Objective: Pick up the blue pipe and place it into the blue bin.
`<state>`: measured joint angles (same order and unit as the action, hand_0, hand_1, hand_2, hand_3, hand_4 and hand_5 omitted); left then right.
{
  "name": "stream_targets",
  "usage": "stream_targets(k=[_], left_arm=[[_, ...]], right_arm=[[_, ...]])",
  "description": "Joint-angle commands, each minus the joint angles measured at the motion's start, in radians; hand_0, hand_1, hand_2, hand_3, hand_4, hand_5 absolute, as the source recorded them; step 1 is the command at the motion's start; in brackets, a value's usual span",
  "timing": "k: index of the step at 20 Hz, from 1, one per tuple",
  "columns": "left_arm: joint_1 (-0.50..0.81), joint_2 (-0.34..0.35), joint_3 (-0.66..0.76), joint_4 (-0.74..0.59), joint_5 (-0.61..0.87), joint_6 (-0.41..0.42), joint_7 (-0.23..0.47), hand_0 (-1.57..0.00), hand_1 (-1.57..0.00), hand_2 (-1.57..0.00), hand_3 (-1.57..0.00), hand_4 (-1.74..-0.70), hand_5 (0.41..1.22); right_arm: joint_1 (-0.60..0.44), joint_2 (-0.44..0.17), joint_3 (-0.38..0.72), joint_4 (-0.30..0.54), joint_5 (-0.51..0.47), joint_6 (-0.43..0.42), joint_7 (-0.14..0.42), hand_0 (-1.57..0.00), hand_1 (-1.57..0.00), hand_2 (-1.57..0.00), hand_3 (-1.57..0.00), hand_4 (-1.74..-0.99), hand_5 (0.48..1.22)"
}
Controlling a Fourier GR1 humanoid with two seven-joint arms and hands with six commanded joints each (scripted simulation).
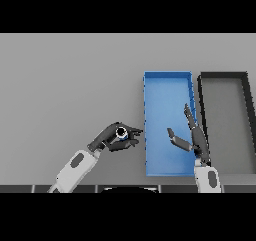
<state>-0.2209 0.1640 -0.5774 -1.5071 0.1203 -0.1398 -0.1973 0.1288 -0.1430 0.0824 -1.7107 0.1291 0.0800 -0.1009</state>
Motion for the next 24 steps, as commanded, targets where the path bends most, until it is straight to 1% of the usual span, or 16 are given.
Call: stream_targets(k=[1, 3, 5, 6, 7, 9, 11, 12, 14, 16, 18, 19, 20, 22, 23, 24], left_arm=[[-0.01, -0.002, -0.006, -0.026, 0.001, 0.0, 0.025, -1.54, -1.54, -1.55, -1.44, -1.72, 1.21], [-0.027, 0.013, 0.001, -0.059, 0.022, -0.014, 0.063, -1.55, -1.55, -1.56, -1.44, -1.72, 1.214], [-0.05, 0.011, -0.001, -0.081, 0.037, -0.023, 0.111, -1.56, -1.56, -1.56, -1.45, -1.72, 1.216], [-0.056, 0.012, -0.005, -0.081, 0.034, -0.028, 0.122, -1.56, -1.56, -1.56, -1.45, -1.73, 1.217], [-0.061, 0.01, -0.01, -0.09, 0.032, -0.031, 0.134, -1.56, -1.56, -1.56, -1.44, -1.73, 1.218], [-0.049, 0.014, -0.02, -0.108, 0.03, -0.034, 0.141, -1.57, -1.57, -1.57, -1.44, -1.73, 1.219], [-0.062, 0.005, -0.016, -0.097, 0.037, -0.035, 0.166, -1.57, -1.57, -1.57, -1.44, -1.73, 1.219], [-0.057, 0.0, -0.019, -0.1, 0.036, -0.03, 0.171, -1.57, -1.57, -1.57, -1.44, -1.73, 1.219], [-0.051, -0.002, -0.025, -0.1, 0.024, -0.025, 0.159, -1.57, -1.57, -1.57, -1.44, -1.73, 1.219], [-0.048, 0.011, -0.02, -0.105, 0.021, -0.024, 0.162, -1.57, -1.57, -1.57, -1.44, -1.73, 1.22], [-0.057, 0.014, -0.018, -0.105, 0.024, -0.033, 0.163, -1.57, -1.57, -1.57, -1.44, -1.73, 1.22], [-0.058, 0.013, -0.017, -0.097, 0.021, -0.033, 0.158, -1.57, -1.57, -1.57, -1.44, -1.73, 1.22], [-0.054, 0.013, -0.022, -0.099, 0.019, -0.036, 0.155, -1.57, -1.57, -1.57, -1.44, -1.73, 1.221], [-0.058, 0.016, -0.011, -0.091, 0.028, -0.04, 0.156, -1.57, -1.57, -1.57, -1.44, -1.73, 1.221], [-0.05, 0.013, -0.018, -0.085, 0.017, -0.038, 0.142, -1.57, -1.57, -1.57, -1.44, -1.73, 1.221], [-0.041, 0.018, -0.021, -0.099, 0.017, -0.04, 0.146, -1.57, -1.57, -1.57, -1.44, -1.73, 1.221]], right_arm=[[-0.003, 0.001, 0.003, 0.002, 0.008, -0.005, 0.0, 0.0, 0.0, 0.0, 0.0, -1.221, 0.631], [0.005, 0.002, 0.003, 0.004, 0.005, 0.001, -0.028, 0.0, 0.0, 0.0, 0.0, -1.217, 0.635], [0.013, 0.001, 0.002, -0.004, -0.002, 0.006, -0.04, 0.0, 0.0, 0.0, 0.0, -1.215, 0.639], [0.019, -0.005, 0.0, -0.004, 0.002, 0.005, -0.043, 0.0, 0.0, 0.0, 0.0, -1.208, 0.64], [0.011, -0.007, -0.004, -0.001, 0.005, 0.0, -0.03, 0.0, 0.0, 0.0, 0.0, -1.195, 0.635], [0.018, -0.002, 0.002, -0.023, 0.005, -0.002, -0.026, 0.0, 0.0, 0.0, 0.0, -1.186, 0.629], [0.025, 0.001, 0.004, -0.031, 0.006, -0.006, -0.016, 0.0, 0.0, 0.0, 0.0, -1.177, 0.629], [0.028, 0.002, 0.004, -0.032, 0.007, -0.006, -0.015, 0.0, 0.0, 0.0, 0.0, -1.174, 0.629], [0.037, 0.004, 0.009, -0.039, 0.012, -0.008, -0.019, 0.0, 0.0, 0.0, 0.0, -1.186, 0.629], [0.034, 0.004, 0.006, -0.037, 0.007, -0.009, -0.008, 0.0, 0.0, 0.0, 0.0, -1.209, 0.623], [0.038, 0.009, 0.01, -0.042, 0.005, -0.006, -0.024, 0.0, 0.0, 0.0, 0.0, -1.197, 0.618], [0.029, 0.006, 0.008, -0.045, -0.01, 0.006, -0.029, 0.0, 0.0, 0.0, 0.0, -1.191, 0.619], [0.04, -0.005, 0.002, -0.07, -0.048, 0.035, -0.053, 0.0, 0.0, 0.0, 0.0, -1.195, 0.61], [0.01, -0.044, -0.012, -0.127, -0.178, 0.124, 0.003, 0.0, 0.0, 0.0, 0.0, -1.199, 0.593], [0.0, -0.066, -0.009, -0.164, -0.223, 0.158, 0.032, 0.0, 0.0, 0.0, 0.0, -1.203, 0.573], [-0.021, -0.095, -0.002, -0.193, -0.263, 0.197, 0.062, 0.0, 0.0, 0.0, 0.0, -1.215, 0.561]])
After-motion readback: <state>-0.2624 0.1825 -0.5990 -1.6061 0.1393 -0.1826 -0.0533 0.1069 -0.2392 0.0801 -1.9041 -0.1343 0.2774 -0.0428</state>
